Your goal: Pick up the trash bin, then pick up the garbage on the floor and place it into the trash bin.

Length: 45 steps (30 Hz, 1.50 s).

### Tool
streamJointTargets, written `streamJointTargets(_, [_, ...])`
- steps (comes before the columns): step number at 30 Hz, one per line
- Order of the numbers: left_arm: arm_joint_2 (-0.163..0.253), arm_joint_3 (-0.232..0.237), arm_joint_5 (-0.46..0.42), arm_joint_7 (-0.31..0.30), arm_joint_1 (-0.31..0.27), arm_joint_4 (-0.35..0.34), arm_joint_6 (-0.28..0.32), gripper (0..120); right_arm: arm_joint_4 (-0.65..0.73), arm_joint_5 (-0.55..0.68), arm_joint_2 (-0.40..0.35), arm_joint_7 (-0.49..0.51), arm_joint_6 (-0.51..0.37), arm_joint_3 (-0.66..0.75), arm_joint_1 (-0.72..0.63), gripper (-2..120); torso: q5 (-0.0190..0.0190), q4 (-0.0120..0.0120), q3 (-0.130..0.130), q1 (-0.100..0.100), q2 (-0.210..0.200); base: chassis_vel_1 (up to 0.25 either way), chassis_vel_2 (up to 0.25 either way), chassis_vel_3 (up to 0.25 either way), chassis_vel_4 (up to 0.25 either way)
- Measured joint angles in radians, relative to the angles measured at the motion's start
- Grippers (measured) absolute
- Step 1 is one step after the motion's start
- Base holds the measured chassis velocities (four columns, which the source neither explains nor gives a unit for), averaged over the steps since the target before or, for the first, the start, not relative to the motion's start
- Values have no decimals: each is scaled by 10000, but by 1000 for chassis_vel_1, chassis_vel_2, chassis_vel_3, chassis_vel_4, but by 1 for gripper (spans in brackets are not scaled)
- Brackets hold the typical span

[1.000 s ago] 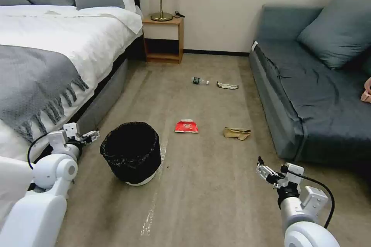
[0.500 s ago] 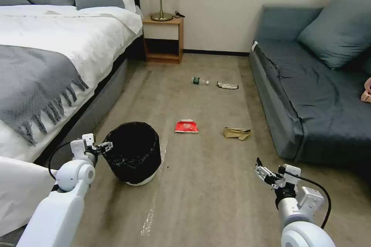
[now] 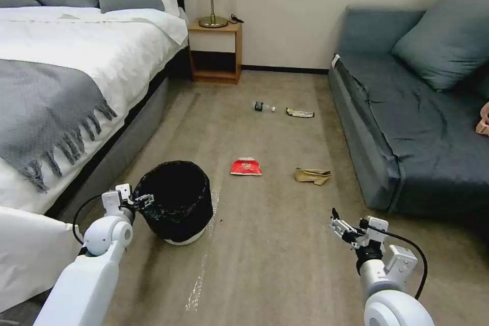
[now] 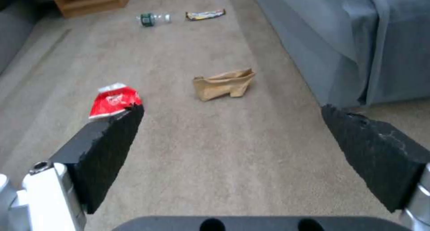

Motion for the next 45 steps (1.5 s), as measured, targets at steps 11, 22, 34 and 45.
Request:
streamJointTargets(11, [-153,69,-329,25,-137,113,326,74,186,53,-13,6,-42,-39,-151,100,2,0,-2,0,1,0,0,0,0])
streamJointTargets(22, [-110,-153,-1749,-123,-82,71,823,38,319,122,-12,12,-323,-193,-134,100,4,2,-3,-1,3,0,0,0,0])
streamJointTargets(34, [18,-576,-2837,-638,-61,-54,1386,4,299,69,81,20,-397,-375,-174,100,-11,-3,1,-1,-1,0,0,0,0])
streamJointTargets(45, [81,-867,-2435,-590,105,-287,1378,4,202,8,143,26,-402,-474,-180,100,-19,-6,4,0,-2,0,0,0,0])
